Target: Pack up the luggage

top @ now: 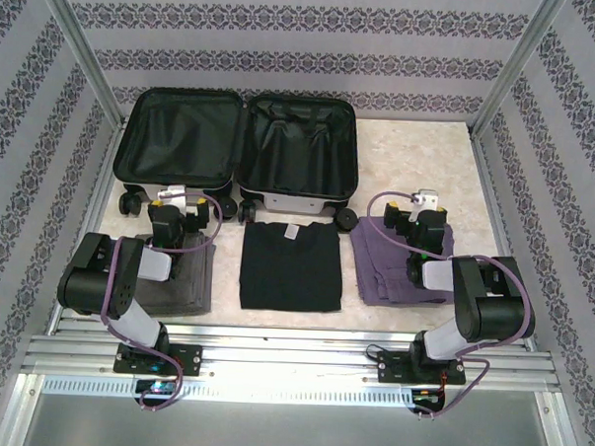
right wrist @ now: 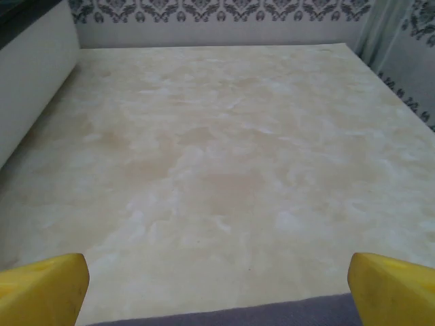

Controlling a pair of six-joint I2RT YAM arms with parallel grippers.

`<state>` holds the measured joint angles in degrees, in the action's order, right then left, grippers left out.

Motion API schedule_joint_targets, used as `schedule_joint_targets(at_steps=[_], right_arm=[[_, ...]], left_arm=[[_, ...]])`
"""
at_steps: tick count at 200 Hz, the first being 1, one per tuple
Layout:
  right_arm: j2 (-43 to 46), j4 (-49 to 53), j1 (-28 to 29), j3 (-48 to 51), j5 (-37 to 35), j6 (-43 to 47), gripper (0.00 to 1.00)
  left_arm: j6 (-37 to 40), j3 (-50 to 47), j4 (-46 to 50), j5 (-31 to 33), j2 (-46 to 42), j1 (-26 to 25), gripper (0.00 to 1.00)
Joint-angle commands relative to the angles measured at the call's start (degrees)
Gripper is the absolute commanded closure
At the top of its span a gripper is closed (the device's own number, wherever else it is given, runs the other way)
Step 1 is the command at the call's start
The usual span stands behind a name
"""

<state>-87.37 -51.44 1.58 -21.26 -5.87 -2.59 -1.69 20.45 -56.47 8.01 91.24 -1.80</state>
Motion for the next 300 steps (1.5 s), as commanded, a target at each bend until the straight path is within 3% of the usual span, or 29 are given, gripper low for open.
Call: schedule_joint_targets(at_steps=[1,182,227,237,250,255,271,300], right_arm=[[0.69,0.17,-0.53,-0.89,4.05,1.33,0.02],[0.68,0.29,-0.88,-0.97,4.51,1.11,0.02],[1.32,-0.49,-0.79,-0.64,-0.55,-0.90,0.02],[3.92,5.05,-0.75,-2.25,-1.21,-0.97,0.02],[9.21,17.46,-0.50,-6.62,0.38,0.15,0.02],[10.66,21.17,-0.22,-8.34,0.30,0.49,0.02],[15.62,33.00,1.18,-14.32,-1.17,2.71,0.02],[25.44,42.19,2.23,-18.50,-2.51,-5.35,0.02]], left_arm=[[0.39,0.63,-0.30,0.71,-0.01,0.40,0.00],[0.46,0.56,-0.29,0.71,-0.01,0.40,0.00],[0.46,0.65,-0.20,0.86,0.01,0.36,0.00],[-0.23,0.35,0.01,4.75,-1.16,-0.30,0.00],[1.88,-1.25,-1.78,2.28,-3.03,-0.74,0.00],[2.74,-1.52,-2.06,4.79,-3.90,-1.89,0.00],[3.51,1.09,7.62,15.58,-11.59,-5.58,0.00],[-3.98,10.36,30.98,18.36,-26.71,-5.92,0.00]])
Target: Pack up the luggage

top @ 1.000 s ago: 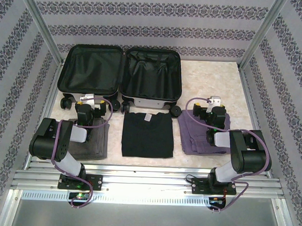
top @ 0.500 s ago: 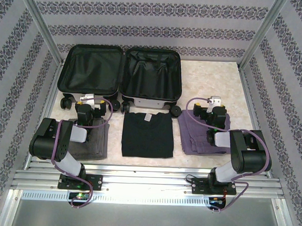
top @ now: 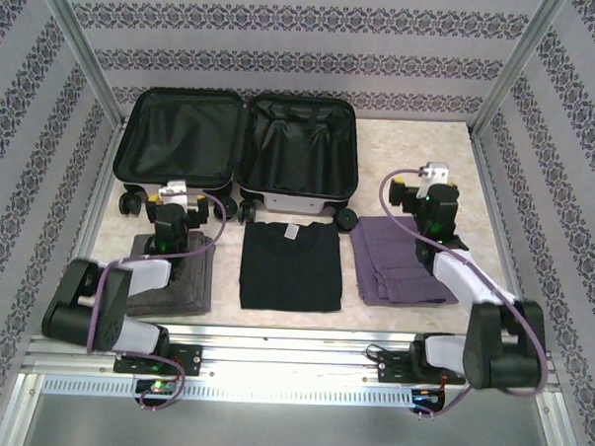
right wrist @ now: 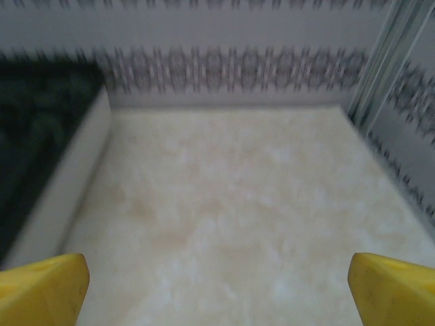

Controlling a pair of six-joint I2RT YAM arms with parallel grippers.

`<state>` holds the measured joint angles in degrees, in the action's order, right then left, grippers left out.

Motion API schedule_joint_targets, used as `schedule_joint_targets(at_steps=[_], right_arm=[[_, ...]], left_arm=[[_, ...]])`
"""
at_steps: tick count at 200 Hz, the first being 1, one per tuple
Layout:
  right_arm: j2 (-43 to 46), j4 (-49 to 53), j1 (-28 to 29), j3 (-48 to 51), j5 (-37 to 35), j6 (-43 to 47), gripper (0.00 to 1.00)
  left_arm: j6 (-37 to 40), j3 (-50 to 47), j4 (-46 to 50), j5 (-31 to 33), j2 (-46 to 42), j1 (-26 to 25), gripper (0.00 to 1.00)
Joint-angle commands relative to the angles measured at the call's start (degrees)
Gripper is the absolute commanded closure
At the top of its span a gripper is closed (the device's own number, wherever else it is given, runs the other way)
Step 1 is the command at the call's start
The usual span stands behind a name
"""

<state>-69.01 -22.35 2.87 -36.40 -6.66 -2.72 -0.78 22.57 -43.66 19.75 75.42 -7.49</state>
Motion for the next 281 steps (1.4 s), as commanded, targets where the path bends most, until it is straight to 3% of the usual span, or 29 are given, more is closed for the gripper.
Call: schedule_joint_targets(at_steps=[1,20,53,76,88,123,151,190,281], right_arm=[[7.29,13.24,1.06,-3.42,-1.66,-5.42,0.02],[11.57,18.88,3.46,-6.09,0.00,-7.91,0.02],[10.39,30.44,8.95,-11.94,4.31,-13.66,0.02],[4.35,38.52,12.34,-14.39,8.88,-19.57,0.05],[1.62,40.26,14.42,-13.93,11.17,-21.89,0.08],[-4.02,40.87,21.05,-10.36,11.97,-25.85,0.10],[-10.62,40.90,22.52,-9.87,15.65,-27.13,0.17],[-14.92,37.76,24.13,-7.60,19.21,-29.82,0.21],[-16.65,34.01,29.02,-3.32,18.16,-34.11,0.24]], left_arm=[[-5.14,8.79,19.14,6.62,-11.25,-0.20,0.00],[-12.48,18.83,39.15,5.53,-16.90,-0.25,0.00],[-26.81,36.21,72.75,-7.22,-15.93,-0.75,0.00],[-34.16,40.93,88.54,-17.49,-11.07,-1.37,0.00],[-36.22,40.03,92.64,-18.32,-9.00,-3.50,0.00],[-42.22,31.92,86.42,-19.24,-7.39,-13.12,0.01],[-45.36,28.55,78.79,-21.20,-3.33,-18.28,0.02],[-45.84,29.86,76.54,-21.99,5.69,-23.73,0.07],[-48.13,25.49,65.69,-25.57,12.65,-26.70,0.22]])
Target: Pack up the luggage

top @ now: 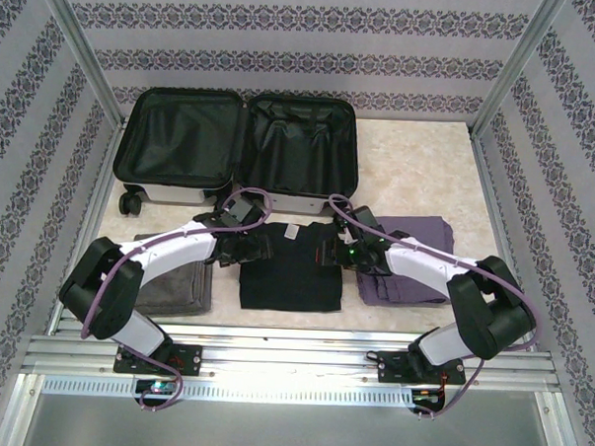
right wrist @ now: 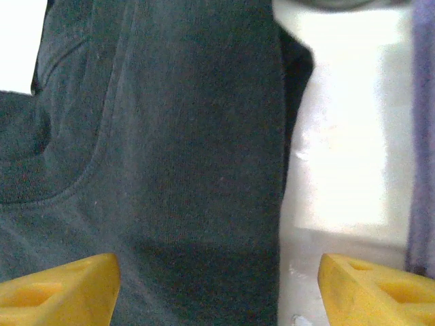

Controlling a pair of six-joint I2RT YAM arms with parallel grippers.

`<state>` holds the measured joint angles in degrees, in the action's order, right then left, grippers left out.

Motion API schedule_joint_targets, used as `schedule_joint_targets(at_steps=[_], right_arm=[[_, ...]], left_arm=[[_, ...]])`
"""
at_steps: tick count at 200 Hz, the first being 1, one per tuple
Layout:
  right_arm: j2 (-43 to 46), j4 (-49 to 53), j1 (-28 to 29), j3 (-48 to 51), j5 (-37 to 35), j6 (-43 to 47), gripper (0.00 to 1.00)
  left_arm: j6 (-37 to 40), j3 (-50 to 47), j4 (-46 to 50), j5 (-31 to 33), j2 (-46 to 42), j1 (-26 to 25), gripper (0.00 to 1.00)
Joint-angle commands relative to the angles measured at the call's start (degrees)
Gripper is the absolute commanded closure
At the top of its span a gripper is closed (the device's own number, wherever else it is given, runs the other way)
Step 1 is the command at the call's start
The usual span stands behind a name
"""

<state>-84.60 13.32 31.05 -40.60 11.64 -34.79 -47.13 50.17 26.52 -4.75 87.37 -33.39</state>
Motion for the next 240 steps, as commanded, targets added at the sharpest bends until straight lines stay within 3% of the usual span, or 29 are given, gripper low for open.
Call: schedule_joint_targets(at_steps=[1,89,128,185,240], right_arm=[[-1.08,-1.69,0.85,0.87,-0.18,-2.08,0.24],[-4.40,-3.16,3.21,-0.18,0.58,-1.78,0.30],[-3.79,-4.11,4.32,-0.35,1.09,-2.23,0.35],[-3.71,-4.61,5.94,-1.81,1.48,-2.66,0.46],[-4.44,-4.51,6.04,-2.62,2.14,-2.00,0.70]], left_arm=[[-1.78,-2.24,-4.65,-1.10,0.74,-0.80,0.22],[-3.09,-7.07,-10.24,-2.02,1.92,-2.01,0.31],[-2.81,-7.07,-13.19,-1.76,2.36,-2.80,0.41],[-1.96,-6.27,-14.30,-2.62,1.36,-3.18,0.56],[-1.57,-6.25,-12.57,-1.45,-0.73,-3.26,0.75]])
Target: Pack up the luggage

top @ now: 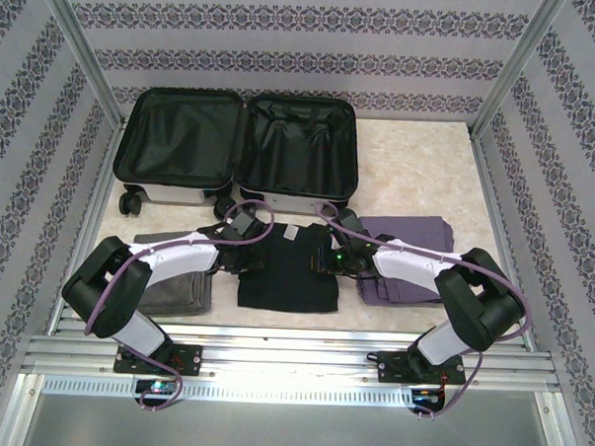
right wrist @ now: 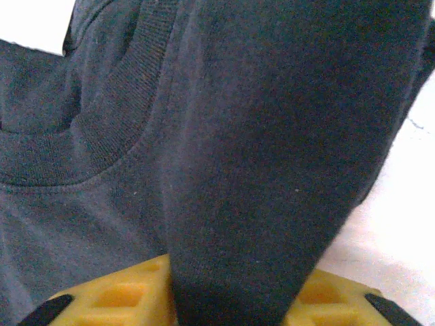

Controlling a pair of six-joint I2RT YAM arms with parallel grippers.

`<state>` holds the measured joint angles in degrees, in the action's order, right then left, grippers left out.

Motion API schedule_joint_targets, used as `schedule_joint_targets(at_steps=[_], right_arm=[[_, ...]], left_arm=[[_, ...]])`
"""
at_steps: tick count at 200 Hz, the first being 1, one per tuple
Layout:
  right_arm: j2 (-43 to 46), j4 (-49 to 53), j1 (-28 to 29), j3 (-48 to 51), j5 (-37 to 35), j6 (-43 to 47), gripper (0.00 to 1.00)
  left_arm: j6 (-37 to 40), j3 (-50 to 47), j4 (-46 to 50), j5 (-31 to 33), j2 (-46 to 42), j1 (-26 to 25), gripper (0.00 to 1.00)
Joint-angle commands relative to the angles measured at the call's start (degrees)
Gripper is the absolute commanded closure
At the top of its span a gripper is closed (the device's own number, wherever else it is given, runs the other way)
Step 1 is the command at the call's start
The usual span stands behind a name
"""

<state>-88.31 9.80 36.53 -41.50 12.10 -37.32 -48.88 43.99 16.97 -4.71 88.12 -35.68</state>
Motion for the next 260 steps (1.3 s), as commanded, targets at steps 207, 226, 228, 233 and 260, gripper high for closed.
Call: schedule_joint_targets(at_steps=[207,226,228,233,260], right_arm=[[9.88,12.49,-1.08,-21.22,2.27,11.88,1.00],[8.15,12.48,-3.13,-25.29,4.40,12.00,1.00],[7.96,12.55,-3.40,-25.72,4.48,12.10,1.00],[7.37,12.66,-3.99,-26.91,4.80,12.22,1.00],[2.66,11.98,-7.87,-33.43,7.55,11.95,1.00]], left_arm=[[9.20,17.40,11.84,-0.42,-17.93,-0.43,1.00],[12.36,23.64,13.71,0.13,-14.47,1.46,1.00],[12.68,24.20,13.77,0.14,-14.05,1.66,1.00],[13.64,25.88,13.79,0.08,-12.93,2.24,1.00],[18.20,34.68,12.93,-1.34,-6.27,5.87,1.00]])
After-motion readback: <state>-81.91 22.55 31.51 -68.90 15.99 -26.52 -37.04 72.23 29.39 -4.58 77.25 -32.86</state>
